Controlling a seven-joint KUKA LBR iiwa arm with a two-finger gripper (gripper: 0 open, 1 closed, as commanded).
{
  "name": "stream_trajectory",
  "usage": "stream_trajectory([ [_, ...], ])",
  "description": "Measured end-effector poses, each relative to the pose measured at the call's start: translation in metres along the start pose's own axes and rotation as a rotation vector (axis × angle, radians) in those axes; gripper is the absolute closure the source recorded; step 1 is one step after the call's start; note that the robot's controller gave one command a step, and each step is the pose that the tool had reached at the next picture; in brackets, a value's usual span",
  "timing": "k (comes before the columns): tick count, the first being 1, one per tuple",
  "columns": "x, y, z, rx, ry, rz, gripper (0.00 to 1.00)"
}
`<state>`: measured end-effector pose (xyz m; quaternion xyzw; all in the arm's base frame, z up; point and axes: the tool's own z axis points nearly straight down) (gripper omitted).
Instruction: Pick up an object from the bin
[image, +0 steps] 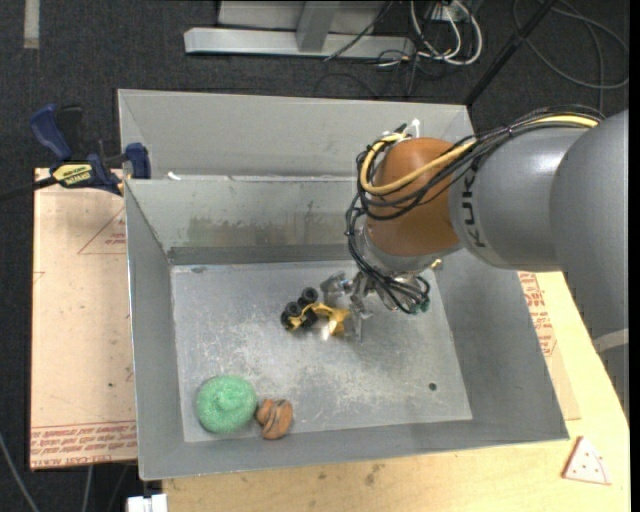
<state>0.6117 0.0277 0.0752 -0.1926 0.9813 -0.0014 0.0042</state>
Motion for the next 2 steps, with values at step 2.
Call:
stream_trajectory([
  [2,0.01,-0.031,-0.128,-0.005,0.003,-0.227,1.0],
])
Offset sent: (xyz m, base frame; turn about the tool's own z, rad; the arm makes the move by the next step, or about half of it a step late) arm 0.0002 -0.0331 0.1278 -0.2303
